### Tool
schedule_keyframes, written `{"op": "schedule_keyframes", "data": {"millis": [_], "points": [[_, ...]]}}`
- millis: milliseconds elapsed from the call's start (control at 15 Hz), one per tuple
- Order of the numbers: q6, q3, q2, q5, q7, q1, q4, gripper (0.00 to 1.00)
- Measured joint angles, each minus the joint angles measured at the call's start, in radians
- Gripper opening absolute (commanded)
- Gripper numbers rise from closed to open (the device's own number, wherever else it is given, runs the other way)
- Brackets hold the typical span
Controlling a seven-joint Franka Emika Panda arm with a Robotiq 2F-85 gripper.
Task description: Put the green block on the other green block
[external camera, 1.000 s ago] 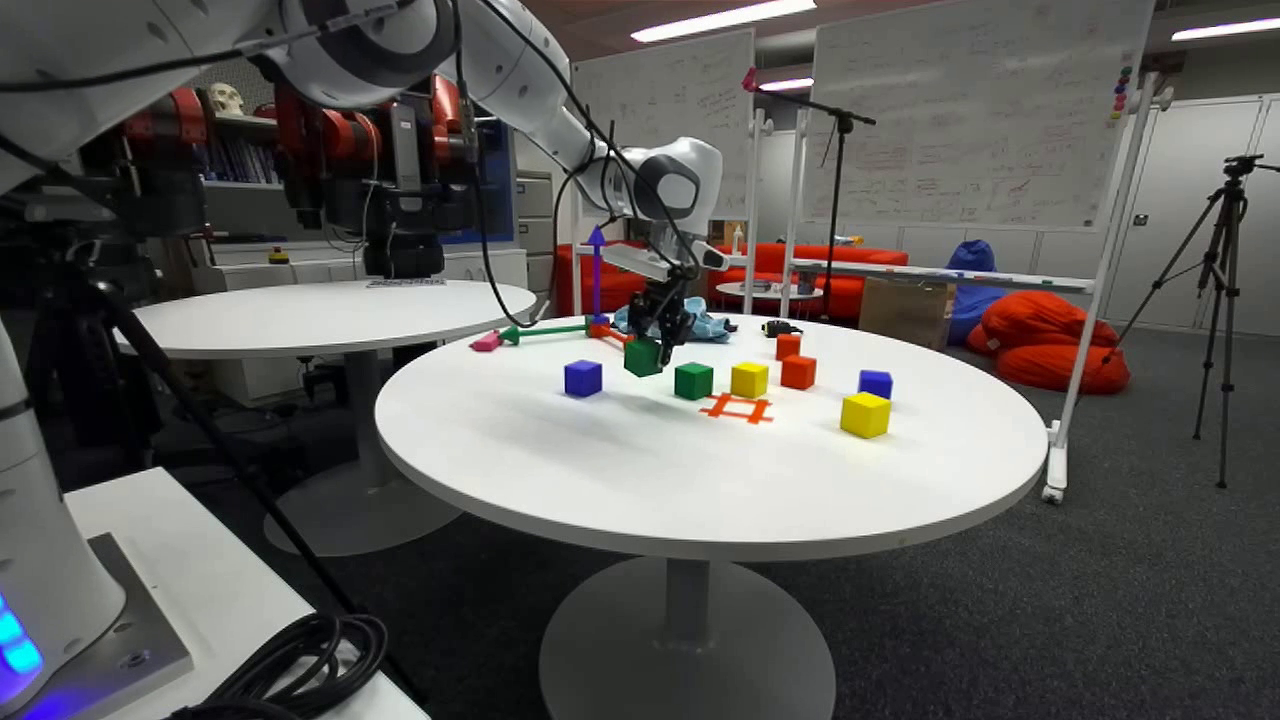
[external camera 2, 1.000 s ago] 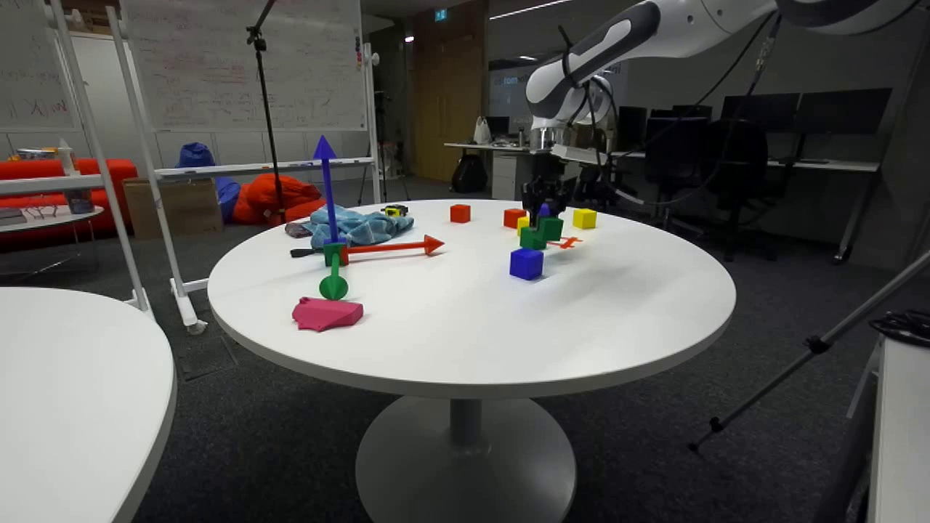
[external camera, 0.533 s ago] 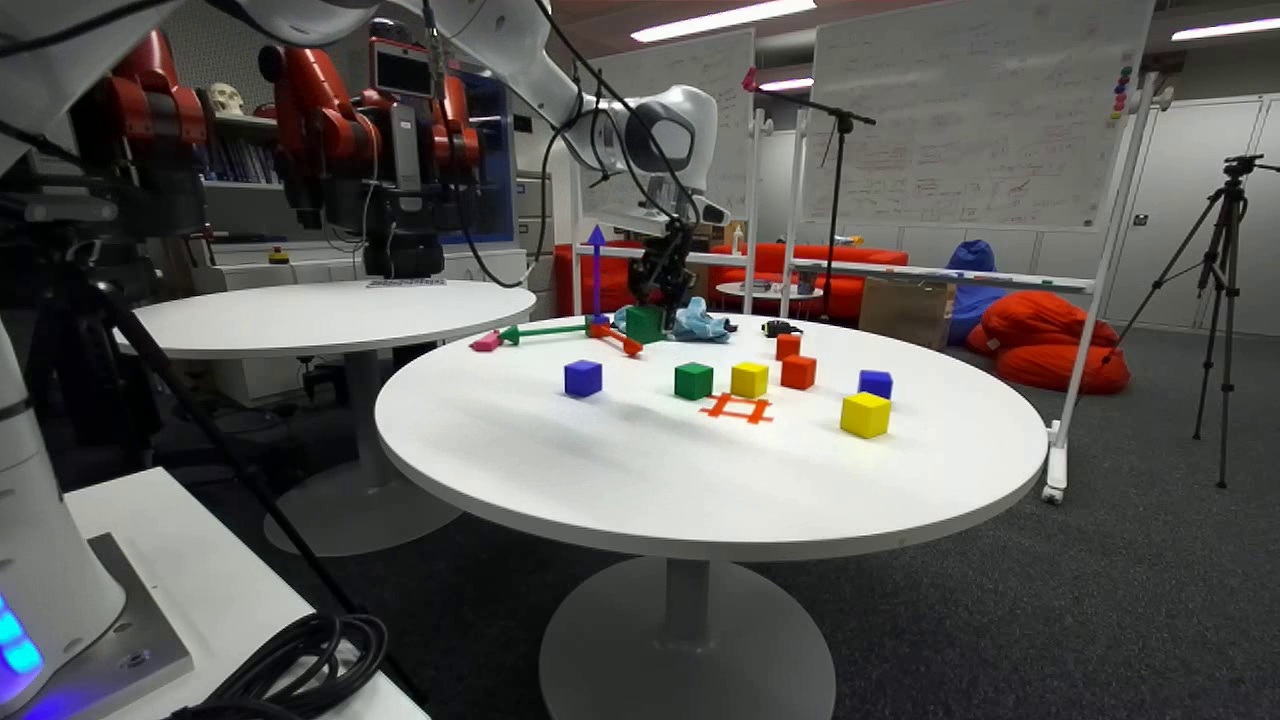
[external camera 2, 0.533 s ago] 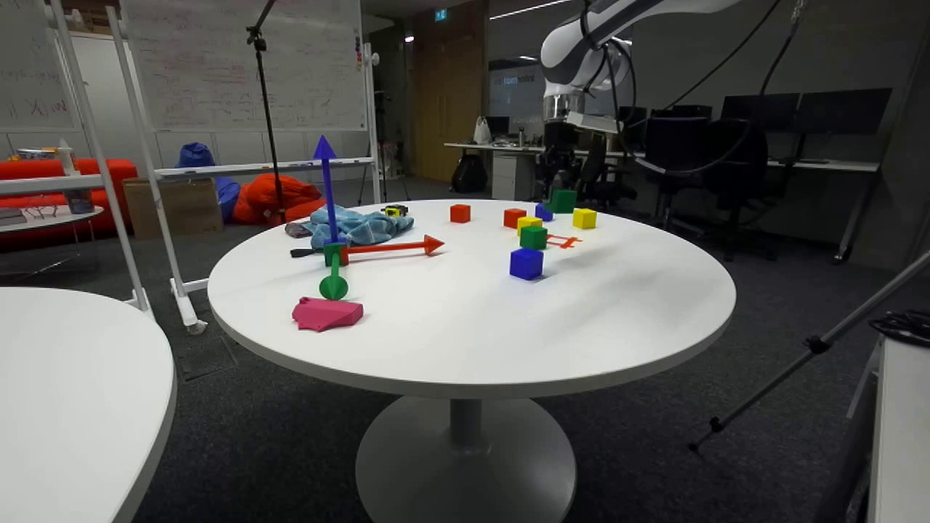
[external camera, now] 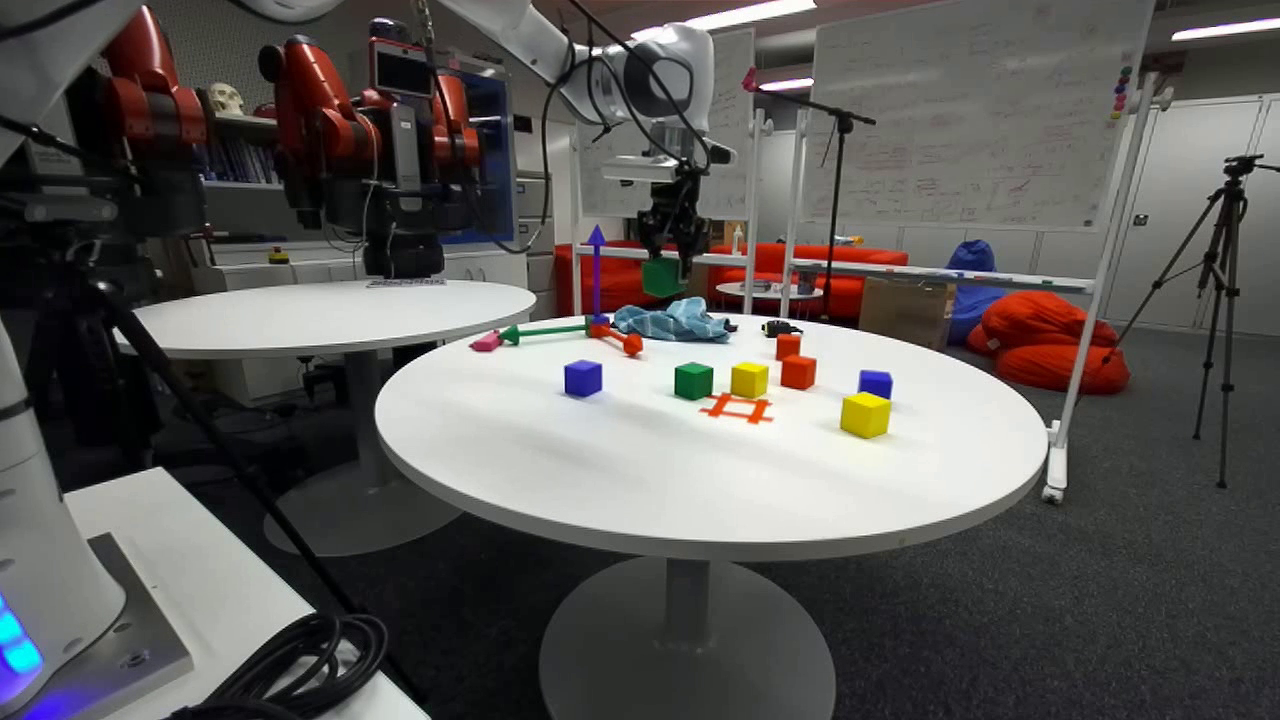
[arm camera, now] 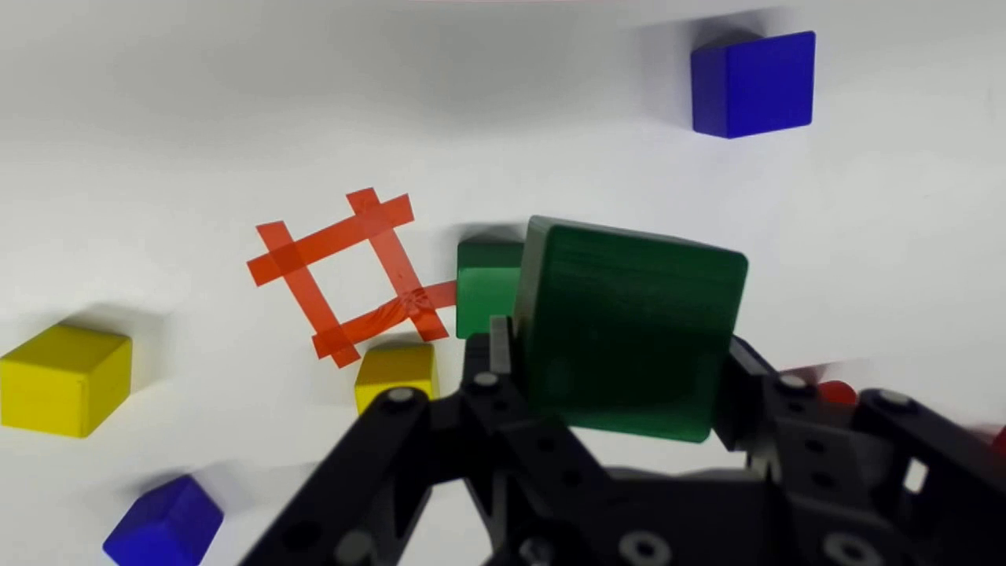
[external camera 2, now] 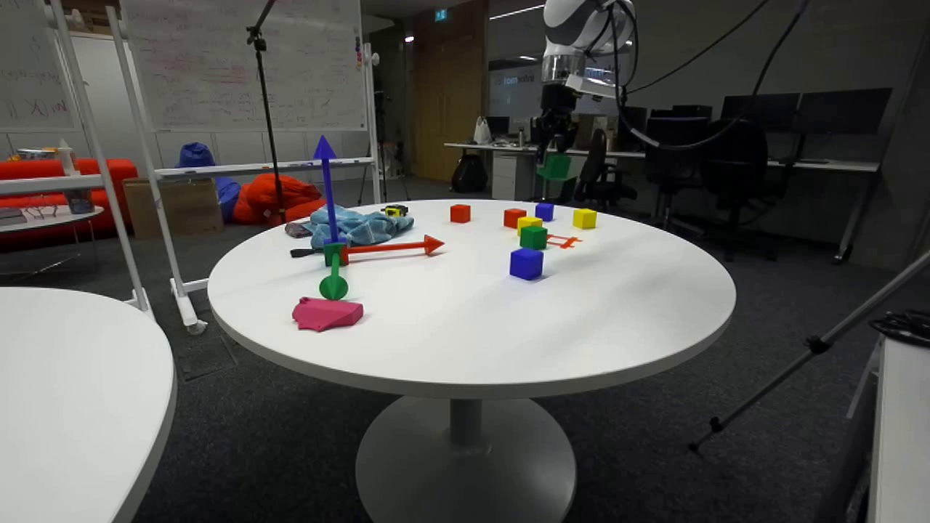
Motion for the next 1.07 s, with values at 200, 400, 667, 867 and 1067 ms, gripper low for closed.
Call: {"op": "schedule_keyframes", "data": {"millis": [200,400,667,867,1067], "points": [[-0.013,0.000,0.024,-0.017,0.001,0.001,0.043,0.32],[-0.036,0.000,0.073,-0.025,0.001,0.002,0.105,0.32],[-0.081,0.000,0.151,-0.029,0.001,0.001,0.209,0.32],[-0.108,0.000,0.204,-0.033,0.001,-0.001,0.287,0.32],[-0.135,0.000,0.255,-0.034,0.001,-0.006,0.358,0.32]]}}
